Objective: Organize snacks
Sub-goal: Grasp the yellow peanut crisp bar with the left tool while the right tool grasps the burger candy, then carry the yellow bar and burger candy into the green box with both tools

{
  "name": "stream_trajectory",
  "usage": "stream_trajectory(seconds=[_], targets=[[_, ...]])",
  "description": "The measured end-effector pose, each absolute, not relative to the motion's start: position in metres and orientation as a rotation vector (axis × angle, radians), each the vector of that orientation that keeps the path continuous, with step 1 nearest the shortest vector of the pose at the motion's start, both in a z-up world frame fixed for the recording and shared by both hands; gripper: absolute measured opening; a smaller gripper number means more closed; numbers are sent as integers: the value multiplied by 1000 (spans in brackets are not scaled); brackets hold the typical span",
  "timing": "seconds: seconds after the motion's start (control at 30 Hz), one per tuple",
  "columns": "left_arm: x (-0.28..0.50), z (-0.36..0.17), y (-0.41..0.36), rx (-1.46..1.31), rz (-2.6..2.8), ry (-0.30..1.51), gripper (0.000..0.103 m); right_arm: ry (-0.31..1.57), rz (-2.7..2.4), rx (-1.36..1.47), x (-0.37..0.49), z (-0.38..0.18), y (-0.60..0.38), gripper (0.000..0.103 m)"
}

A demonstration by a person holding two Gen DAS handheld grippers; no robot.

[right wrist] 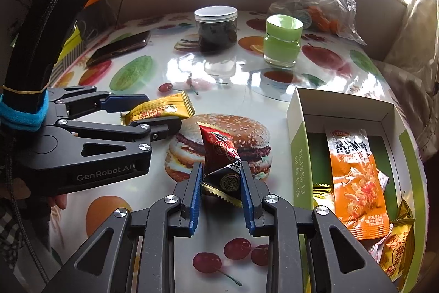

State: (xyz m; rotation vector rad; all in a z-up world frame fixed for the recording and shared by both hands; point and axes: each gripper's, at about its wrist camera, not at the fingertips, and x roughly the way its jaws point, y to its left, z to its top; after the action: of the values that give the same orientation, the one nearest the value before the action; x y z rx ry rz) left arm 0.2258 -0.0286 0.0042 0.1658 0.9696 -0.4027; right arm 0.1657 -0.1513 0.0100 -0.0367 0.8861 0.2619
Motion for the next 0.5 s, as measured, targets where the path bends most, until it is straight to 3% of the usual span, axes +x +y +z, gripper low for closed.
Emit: stream_trajectory(seconds=[0.1, 0.2, 0.5], targets=[[225, 5, -28, 162, -392, 965, 45, 887, 263, -37, 166, 10, -151, 25], [225, 6, -27, 146, -390, 969, 26, 887, 265, -34, 165, 10, -151, 25], [216, 6, -29, 128, -393, 971, 25, 874, 267, -30, 160, 13, -149, 25]])
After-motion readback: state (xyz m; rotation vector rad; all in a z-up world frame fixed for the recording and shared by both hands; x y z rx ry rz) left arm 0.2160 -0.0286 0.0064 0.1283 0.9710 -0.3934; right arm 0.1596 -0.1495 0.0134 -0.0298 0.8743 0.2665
